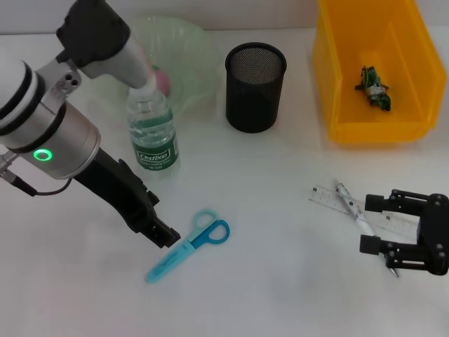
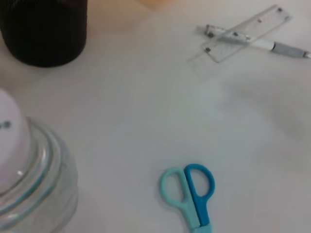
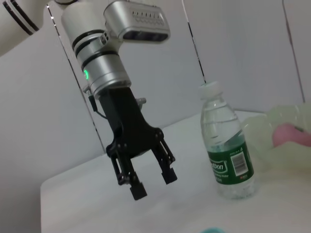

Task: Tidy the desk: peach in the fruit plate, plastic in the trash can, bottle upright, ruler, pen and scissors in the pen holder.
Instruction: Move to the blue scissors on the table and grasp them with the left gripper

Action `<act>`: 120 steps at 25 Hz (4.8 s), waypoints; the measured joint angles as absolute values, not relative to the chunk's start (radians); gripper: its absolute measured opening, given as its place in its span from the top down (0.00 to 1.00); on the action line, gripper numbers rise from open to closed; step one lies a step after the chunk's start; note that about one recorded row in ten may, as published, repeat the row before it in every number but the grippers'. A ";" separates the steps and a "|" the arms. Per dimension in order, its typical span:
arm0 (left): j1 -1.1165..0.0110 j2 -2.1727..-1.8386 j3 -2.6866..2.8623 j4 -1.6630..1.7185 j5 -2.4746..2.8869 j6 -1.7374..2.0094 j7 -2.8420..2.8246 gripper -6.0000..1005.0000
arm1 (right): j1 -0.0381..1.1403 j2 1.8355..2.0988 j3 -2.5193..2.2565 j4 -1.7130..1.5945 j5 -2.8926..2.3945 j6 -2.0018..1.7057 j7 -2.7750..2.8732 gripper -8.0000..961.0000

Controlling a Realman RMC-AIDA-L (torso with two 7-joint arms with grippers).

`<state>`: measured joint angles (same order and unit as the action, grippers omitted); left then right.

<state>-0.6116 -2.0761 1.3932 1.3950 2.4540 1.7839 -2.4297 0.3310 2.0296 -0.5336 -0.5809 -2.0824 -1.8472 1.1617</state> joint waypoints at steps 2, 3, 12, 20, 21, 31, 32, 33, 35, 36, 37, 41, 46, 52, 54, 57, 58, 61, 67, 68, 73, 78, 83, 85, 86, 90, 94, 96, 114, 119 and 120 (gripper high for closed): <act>-0.624 -2.078 1.425 1.395 2.484 1.783 -2.432 0.24 | 0.337 2.030 -0.525 -0.581 -2.082 -1.846 1.162 0.20; -0.631 -2.079 1.441 1.393 2.495 1.781 -2.433 0.24 | 0.339 2.030 -0.522 -0.581 -2.082 -1.846 1.161 0.20; -0.642 -2.081 1.558 1.384 2.507 1.730 -2.458 0.24 | 0.344 2.032 -0.462 -0.581 -2.080 -1.844 1.150 0.20; -0.628 -2.080 1.609 1.384 2.496 1.650 -2.450 0.23 | 0.349 2.036 -0.446 -0.573 -2.080 -1.830 1.139 0.20; -0.628 -2.080 1.609 1.384 2.496 1.650 -2.450 0.23 | 0.351 2.036 -0.446 -0.572 -2.080 -1.826 1.139 0.20; -0.664 -2.080 1.674 1.357 2.459 1.557 -2.456 0.23 | 0.344 2.037 -0.446 -0.570 -2.086 -1.800 1.137 0.20; -0.666 -2.080 1.679 1.355 2.458 1.549 -2.455 0.23 | 0.343 2.037 -0.446 -0.569 -2.086 -1.796 1.137 0.20; -0.666 -2.080 1.679 1.355 2.458 1.549 -2.455 0.23 | 0.343 2.037 -0.447 -0.567 -2.086 -1.792 1.136 0.20; -0.686 -2.080 1.707 1.338 2.458 1.508 -2.444 0.23 | 0.342 2.037 -0.450 -0.562 -2.087 -1.788 1.136 0.20; -0.694 -2.080 1.712 1.329 2.458 1.500 -2.441 0.23 | 0.342 2.037 -0.451 -0.560 -2.087 -1.786 1.136 0.20; -0.702 -2.080 1.714 1.320 2.457 1.495 -2.440 0.23 | 0.342 2.037 -0.452 -0.558 -2.087 -1.785 1.136 0.20; -0.738 -2.080 1.729 1.268 2.453 1.492 -2.425 0.23 | 0.341 2.037 -0.451 -0.557 -2.088 -1.783 1.136 0.20; -0.763 -2.080 1.742 1.232 2.448 1.494 -2.403 0.23 | 0.342 2.037 -0.446 -0.555 -2.088 -1.776 1.136 0.20; -0.782 -2.080 1.746 1.226 2.438 1.505 -2.398 0.23 | 0.351 2.037 -0.445 -0.545 -2.084 -1.754 1.136 0.20; -0.785 -2.080 1.749 1.225 2.441 1.503 -2.398 0.23 | 0.354 2.037 -0.445 -0.544 -2.083 -1.754 1.137 0.20; -0.786 -2.080 1.765 1.224 2.448 1.490 -2.402 0.23 | 0.355 2.037 -0.445 -0.543 -2.083 -1.754 1.137 0.20; -0.787 -2.080 1.772 1.224 2.452 1.487 -2.402 0.22 | 0.355 2.037 -0.445 -0.543 -2.083 -1.754 1.137 0.20; -0.788 -2.080 1.789 1.221 2.466 1.476 -2.404 0.23 | 0.357 2.037 -0.445 -0.543 -2.082 -1.752 1.137 0.20; -0.788 -2.080 1.806 1.216 2.467 1.460 -2.392 0.23 | 0.365 2.037 -0.445 -0.543 -2.082 -1.741 1.137 0.20; -0.788 -2.080 1.806 1.216 2.467 1.460 -2.392 0.23 | 0.366 2.037 -0.445 -0.543 -2.081 -1.741 1.137 0.20; -0.786 -2.080 1.826 1.212 2.465 1.448 -2.388 0.23 | 0.374 2.037 -0.445 -0.543 -2.081 -1.740 1.137 0.20; -0.782 -2.080 1.841 1.212 2.459 1.444 -2.388 0.23 | 0.383 2.036 -0.445 -0.543 -2.081 -1.736 1.137 0.20; -0.778 -2.080 1.843 1.213 2.463 1.436 -2.388 0.23 | 0.385 2.037 -0.447 -0.543 -2.082 -1.727 1.137 0.20; -0.775 -2.080 1.845 1.211 2.466 1.428 -2.388 0.23 | 0.385 2.037 -0.447 -0.543 -2.082 -1.727 1.137 0.20; -0.775 -2.080 1.846 1.211 2.466 1.427 -2.388 0.23 | 0.385 2.037 -0.447 -0.543 -2.082 -1.726 1.137 0.20; -0.774 -2.080 1.851 1.186 2.468 1.416 -2.377 0.23 | 0.385 2.037 -0.447 -0.543 -2.082 -1.726 1.137 0.20; -0.774 -2.080 1.851 1.175 2.468 1.410 -2.375 0.23 | 0.385 2.037 -0.449 -0.543 -2.082 -1.726 1.137 0.20; -0.774 -2.080 1.850 1.173 2.471 1.402 -2.375 0.23 | 0.385 2.037 -0.450 -0.543 -2.082 -1.726 1.137 0.20; -0.775 -2.080 1.843 1.152 2.498 1.411 -2.402 0.24 | 0.394 2.037 -0.454 -0.526 -2.082 -1.699 1.125 0.20; -0.775 -2.080 1.849 1.156 2.496 1.412 -2.402 0.24 | 0.394 2.037 -0.452 -0.526 -2.082 -1.699 1.123 0.20; -0.775 -2.080 1.849 1.155 2.496 1.410 -2.402 0.24 | 0.394 2.037 -0.452 -0.526 -2.082 -1.699 1.123 0.20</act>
